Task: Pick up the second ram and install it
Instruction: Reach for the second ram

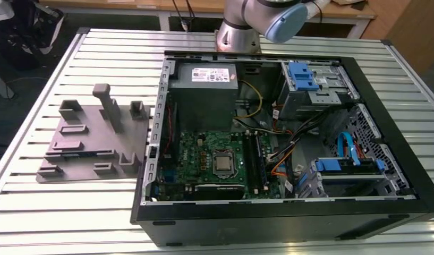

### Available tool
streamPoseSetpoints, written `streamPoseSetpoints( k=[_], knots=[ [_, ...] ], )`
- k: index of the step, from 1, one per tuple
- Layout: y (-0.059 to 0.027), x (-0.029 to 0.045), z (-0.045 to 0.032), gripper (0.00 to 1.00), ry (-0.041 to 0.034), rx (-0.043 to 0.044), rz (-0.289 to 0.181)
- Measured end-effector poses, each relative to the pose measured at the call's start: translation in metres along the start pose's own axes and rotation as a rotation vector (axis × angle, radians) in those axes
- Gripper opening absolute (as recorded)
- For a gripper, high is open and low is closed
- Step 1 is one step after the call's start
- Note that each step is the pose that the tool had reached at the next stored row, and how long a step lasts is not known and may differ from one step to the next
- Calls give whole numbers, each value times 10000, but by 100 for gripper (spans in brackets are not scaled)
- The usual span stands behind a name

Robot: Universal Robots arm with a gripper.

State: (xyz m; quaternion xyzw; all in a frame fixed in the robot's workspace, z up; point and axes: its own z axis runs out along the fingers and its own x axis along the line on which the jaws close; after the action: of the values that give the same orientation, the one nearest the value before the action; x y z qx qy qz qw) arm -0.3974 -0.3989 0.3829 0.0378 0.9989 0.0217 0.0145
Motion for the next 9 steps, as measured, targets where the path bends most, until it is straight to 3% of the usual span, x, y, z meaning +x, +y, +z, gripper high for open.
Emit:
streamPoseSetpoints(
  k=[9],
  knots=[
    [-14, 149, 37, 10, -1, 0, 0]
  ],
)
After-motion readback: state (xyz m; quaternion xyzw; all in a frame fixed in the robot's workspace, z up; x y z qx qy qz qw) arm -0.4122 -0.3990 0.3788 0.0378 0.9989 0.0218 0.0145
